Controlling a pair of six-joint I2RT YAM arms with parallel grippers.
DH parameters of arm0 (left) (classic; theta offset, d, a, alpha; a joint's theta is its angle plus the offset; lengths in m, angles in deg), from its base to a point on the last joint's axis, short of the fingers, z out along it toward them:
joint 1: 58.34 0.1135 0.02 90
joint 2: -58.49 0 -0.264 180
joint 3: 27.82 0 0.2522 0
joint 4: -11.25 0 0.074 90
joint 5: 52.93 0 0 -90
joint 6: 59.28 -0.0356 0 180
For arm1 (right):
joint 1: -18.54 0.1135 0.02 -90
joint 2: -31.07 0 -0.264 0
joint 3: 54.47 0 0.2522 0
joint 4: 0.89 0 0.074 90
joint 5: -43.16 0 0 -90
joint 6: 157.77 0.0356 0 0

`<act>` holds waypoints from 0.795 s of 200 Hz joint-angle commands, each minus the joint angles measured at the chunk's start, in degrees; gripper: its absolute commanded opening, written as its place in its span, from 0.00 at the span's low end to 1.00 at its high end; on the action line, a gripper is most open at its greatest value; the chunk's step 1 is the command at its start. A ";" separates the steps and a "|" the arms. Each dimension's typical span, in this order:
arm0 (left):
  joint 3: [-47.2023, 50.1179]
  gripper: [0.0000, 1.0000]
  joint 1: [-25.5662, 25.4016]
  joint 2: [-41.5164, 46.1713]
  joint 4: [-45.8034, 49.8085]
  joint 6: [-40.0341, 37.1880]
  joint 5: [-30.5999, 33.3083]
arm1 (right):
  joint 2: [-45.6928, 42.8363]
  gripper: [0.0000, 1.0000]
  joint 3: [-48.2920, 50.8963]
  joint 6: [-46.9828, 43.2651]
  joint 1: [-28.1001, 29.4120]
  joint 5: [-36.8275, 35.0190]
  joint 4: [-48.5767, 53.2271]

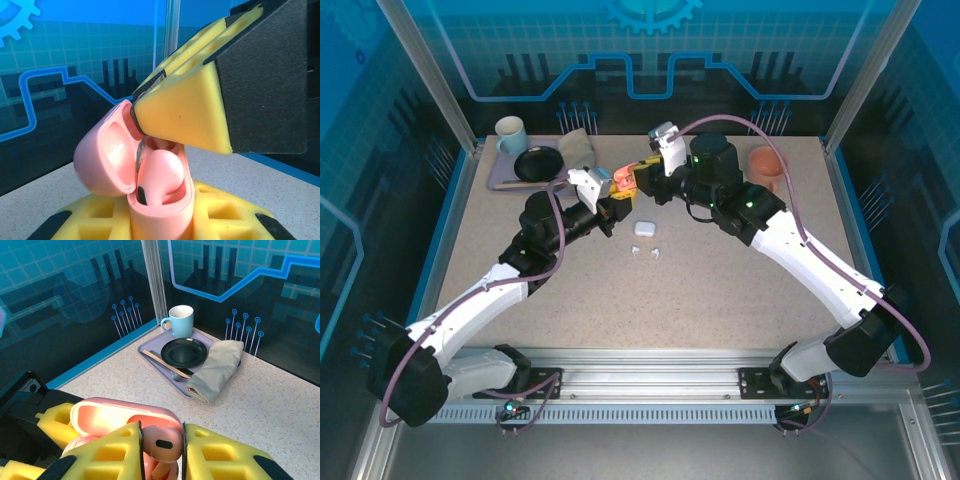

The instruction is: Insert wireless bluetooth earbuds into charging case

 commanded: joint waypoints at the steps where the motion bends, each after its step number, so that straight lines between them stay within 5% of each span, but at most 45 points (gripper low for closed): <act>1: -1.89 0.00 0.23 -0.19 -2.67 -0.08 -0.74 | -1.07 0.22 0.74 -0.25 0.19 0.84 0.69; 123: -1.91 0.00 0.20 -0.36 -3.01 0.11 -0.71 | 0.43 0.24 -0.73 -4.27 2.89 0.87 3.72; 159: -1.91 0.00 0.27 -0.38 -3.03 0.02 -0.73 | -0.14 0.36 -0.78 -3.60 2.74 -1.40 3.41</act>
